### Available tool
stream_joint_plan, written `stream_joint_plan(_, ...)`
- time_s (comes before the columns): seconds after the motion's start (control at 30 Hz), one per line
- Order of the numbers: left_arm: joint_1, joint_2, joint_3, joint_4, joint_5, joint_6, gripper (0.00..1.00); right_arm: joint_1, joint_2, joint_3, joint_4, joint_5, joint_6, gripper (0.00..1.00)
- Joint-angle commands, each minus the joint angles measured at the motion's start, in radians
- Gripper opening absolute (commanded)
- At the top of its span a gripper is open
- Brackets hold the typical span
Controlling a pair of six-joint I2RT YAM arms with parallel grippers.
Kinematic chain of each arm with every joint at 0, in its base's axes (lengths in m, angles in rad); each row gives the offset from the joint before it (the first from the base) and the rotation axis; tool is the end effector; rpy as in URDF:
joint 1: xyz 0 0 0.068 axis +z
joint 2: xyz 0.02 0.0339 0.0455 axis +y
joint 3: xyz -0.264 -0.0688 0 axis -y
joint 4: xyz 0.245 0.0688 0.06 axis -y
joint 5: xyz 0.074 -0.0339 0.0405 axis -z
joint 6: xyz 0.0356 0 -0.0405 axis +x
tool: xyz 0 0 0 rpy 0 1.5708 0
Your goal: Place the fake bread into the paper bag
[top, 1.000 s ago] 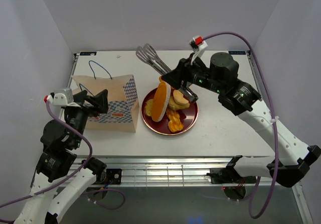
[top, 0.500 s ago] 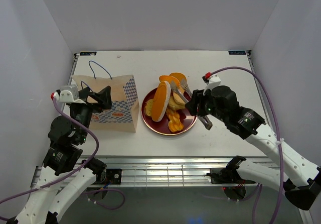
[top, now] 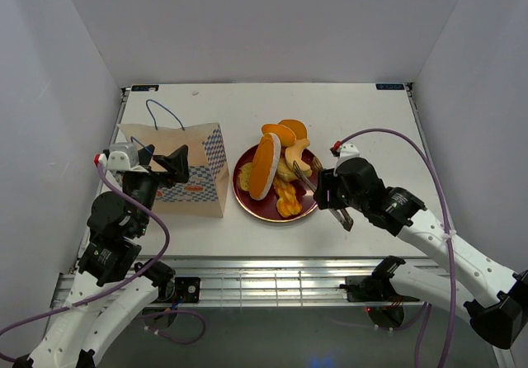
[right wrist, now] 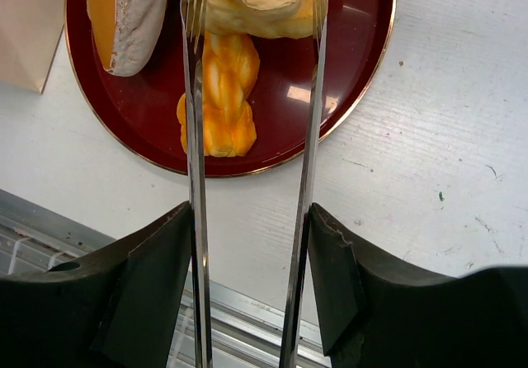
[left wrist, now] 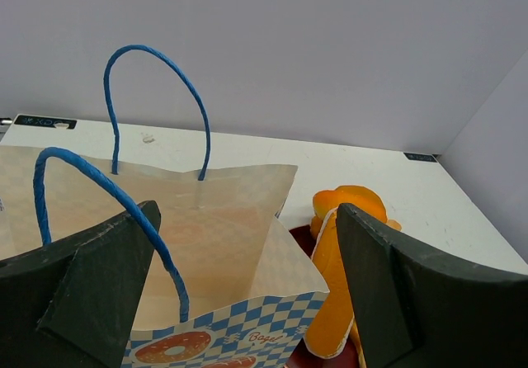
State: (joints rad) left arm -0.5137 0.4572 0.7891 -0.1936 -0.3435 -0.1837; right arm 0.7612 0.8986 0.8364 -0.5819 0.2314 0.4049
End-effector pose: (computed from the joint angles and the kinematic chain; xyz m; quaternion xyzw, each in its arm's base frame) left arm 0.0945 -0.0395 0.3814 -0.0209 0.6593 -0.1485 0.7368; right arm 0.1437 0.1257 0.2995 -0.1067 0.8837 0.1582 0.4275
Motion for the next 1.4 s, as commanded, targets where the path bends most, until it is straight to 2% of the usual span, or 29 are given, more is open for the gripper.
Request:
stream_joint_plan(0.0, -0.003, -0.008, -0.014, 0.02, 0.014, 0.006, 0.98, 0.0, 0.013, 0.004, 0.033, 0.028, -0.008, 0.61)
stream_joint_plan(0.4, -0.003, -0.015, -0.031, 0.022, 0.012, 0.009, 0.98, -0.002, 0.056, 0.009, 0.082, 0.002, -0.029, 0.61)
stream_joint_plan(0.43, -0.003, -0.018, -0.031, 0.022, 0.011, 0.01, 0.98, -0.002, 0.057, 0.009, 0.085, -0.003, -0.031, 0.59)
stream_joint_plan(0.47, -0.003, -0.018, -0.031, 0.022, 0.009, 0.01, 0.98, -0.002, 0.06, 0.01, 0.089, -0.01, -0.031, 0.52)
stream_joint_plan(0.53, -0.003, -0.02, -0.033, 0.022, 0.008, 0.01, 0.98, 0.0, 0.062, 0.012, 0.096, -0.021, -0.029, 0.45)
stream_joint_plan(0.57, -0.003, -0.022, -0.031, 0.023, 0.008, 0.012, 0.98, -0.002, 0.06, 0.019, 0.096, -0.027, -0.029, 0.38)
stream_joint_plan(0.63, -0.003, -0.023, -0.03, 0.02, 0.006, 0.012, 0.98, -0.002, 0.053, 0.03, 0.091, -0.037, -0.029, 0.31)
stream_joint_plan(0.87, -0.003, -0.018, -0.025, 0.017, 0.005, 0.012, 0.98, -0.002, -0.004, 0.073, 0.065, -0.089, -0.028, 0.18)
stream_joint_plan(1.03, -0.003, -0.012, -0.016, 0.014, 0.008, 0.01, 0.98, -0.002, -0.047, 0.111, 0.016, -0.089, -0.025, 0.14)
stream_joint_plan(1.1, -0.003, -0.009, -0.002, 0.006, 0.008, 0.009, 0.98, -0.002, -0.069, 0.124, -0.01, -0.089, -0.023, 0.08)
stream_joint_plan(1.37, -0.003, 0.008, 0.085, -0.076, 0.07, -0.072, 0.98, -0.002, -0.118, 0.23, -0.072, -0.096, -0.029, 0.08)
